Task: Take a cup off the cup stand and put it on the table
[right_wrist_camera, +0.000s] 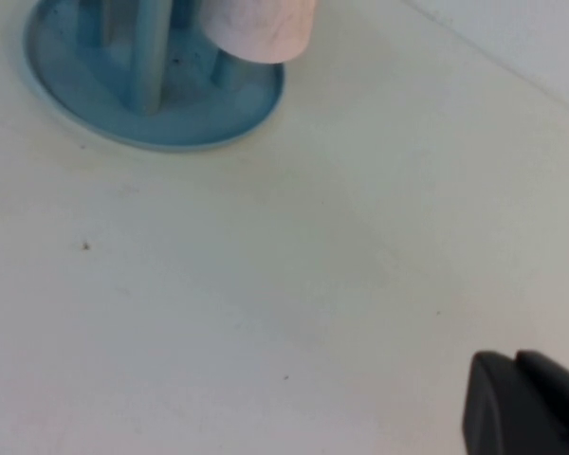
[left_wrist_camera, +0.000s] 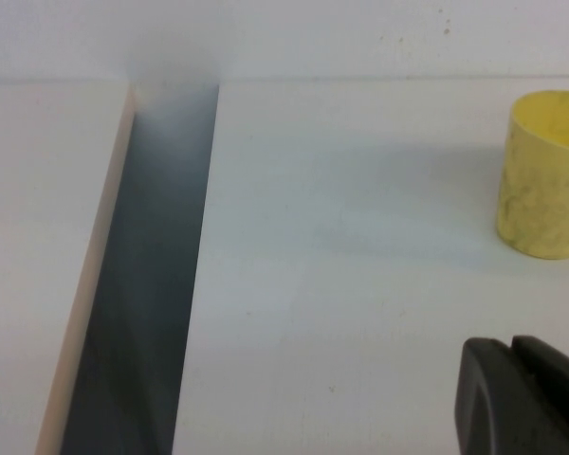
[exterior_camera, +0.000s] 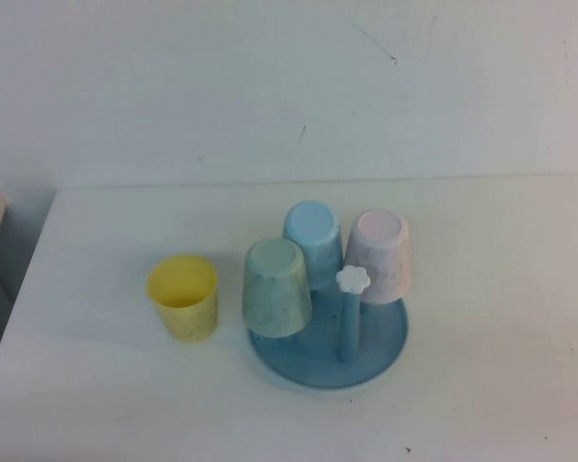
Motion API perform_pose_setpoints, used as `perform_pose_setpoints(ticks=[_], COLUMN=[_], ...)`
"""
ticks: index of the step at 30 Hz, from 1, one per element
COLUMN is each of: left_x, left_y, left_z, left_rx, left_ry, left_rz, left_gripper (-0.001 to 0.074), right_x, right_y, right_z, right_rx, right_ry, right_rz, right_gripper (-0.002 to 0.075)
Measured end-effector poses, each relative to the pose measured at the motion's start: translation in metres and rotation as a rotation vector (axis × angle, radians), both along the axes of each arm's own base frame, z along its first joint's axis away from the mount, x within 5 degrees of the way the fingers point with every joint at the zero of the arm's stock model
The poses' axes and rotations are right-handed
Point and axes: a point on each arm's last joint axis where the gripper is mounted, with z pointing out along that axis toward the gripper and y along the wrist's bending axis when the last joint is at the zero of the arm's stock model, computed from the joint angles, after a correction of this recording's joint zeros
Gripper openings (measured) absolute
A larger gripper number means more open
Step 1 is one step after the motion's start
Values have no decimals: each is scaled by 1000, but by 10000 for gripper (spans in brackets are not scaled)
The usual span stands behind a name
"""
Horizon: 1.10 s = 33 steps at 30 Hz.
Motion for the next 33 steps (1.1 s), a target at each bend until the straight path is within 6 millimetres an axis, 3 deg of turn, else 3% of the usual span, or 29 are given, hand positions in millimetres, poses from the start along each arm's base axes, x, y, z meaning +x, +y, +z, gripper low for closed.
perform_pose_setpoints(ticks=[7,18,33], left_x=[0,0,0], left_y=[0,0,0], left_z=[0,0,0], left_rx=[-2,-2,-6], left_ry=[0,0,0], left_rz=[1,1,2], left_gripper=[-1,-1,-1], right_x=[0,-23,-25], right_y=[-9,-28,-31], right_z=[-17,-85,-92], right_rx=[69,209,224], right_ry=[-144,-239,-198], right_rz=[-112,-403,-486], right_gripper=[1,0,0])
